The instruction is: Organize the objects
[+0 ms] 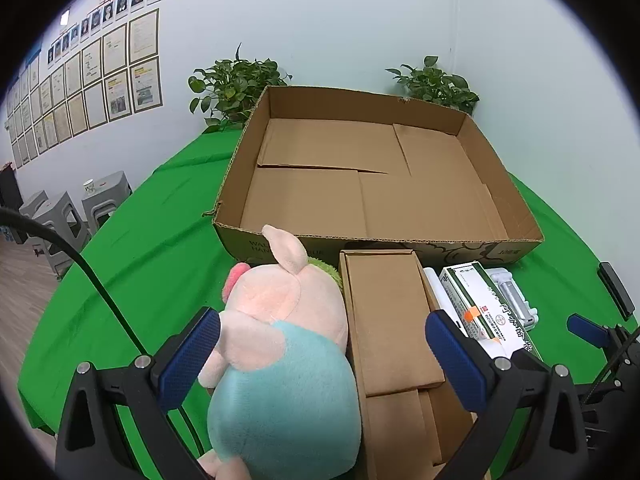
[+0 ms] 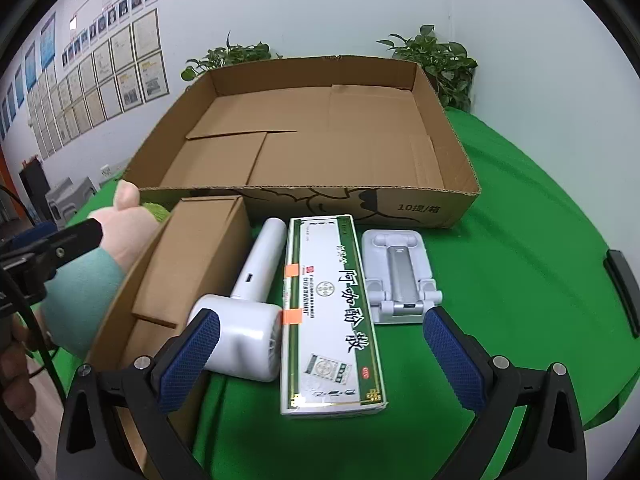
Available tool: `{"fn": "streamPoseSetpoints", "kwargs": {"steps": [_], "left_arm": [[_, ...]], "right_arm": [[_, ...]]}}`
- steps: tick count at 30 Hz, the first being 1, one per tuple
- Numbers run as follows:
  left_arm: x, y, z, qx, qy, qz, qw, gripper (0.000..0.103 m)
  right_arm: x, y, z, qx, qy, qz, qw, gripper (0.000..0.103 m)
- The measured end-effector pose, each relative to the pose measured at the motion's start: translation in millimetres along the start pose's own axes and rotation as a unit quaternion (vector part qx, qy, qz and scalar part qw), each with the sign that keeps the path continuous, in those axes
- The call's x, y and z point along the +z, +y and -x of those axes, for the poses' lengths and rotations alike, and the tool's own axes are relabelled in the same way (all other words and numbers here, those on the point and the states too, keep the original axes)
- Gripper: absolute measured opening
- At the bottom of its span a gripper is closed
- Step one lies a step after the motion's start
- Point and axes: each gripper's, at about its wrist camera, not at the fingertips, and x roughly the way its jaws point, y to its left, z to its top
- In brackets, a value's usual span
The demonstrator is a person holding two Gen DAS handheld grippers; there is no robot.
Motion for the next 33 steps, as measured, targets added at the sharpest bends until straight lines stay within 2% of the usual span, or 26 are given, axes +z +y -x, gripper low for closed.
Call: {"fn": "streamPoseSetpoints", "kwargs": {"steps": [30, 32, 33], "left_arm": [[1.4, 0.6, -3.0, -0.007, -0.006, 0.001, 1.0000, 0.102], [1.7, 0.2, -2.7, -0.004, -0.010, -0.001, 0.9999, 0.102], [1.8, 0.1, -2.5, -0.003, -0.011, -0.003, 0.9999, 0.101]], "right_arm": [[-4.0, 3.1, -4.8, 0.000, -0.010, -0.004, 1.000, 0.102], [-4.9, 2.8, -5.4, 0.006, -0.010, -0.008, 1.000, 0.098], [-5.3, 3.0, -5.3, 0.007, -0.010, -0.007, 1.000, 0.089]]}}
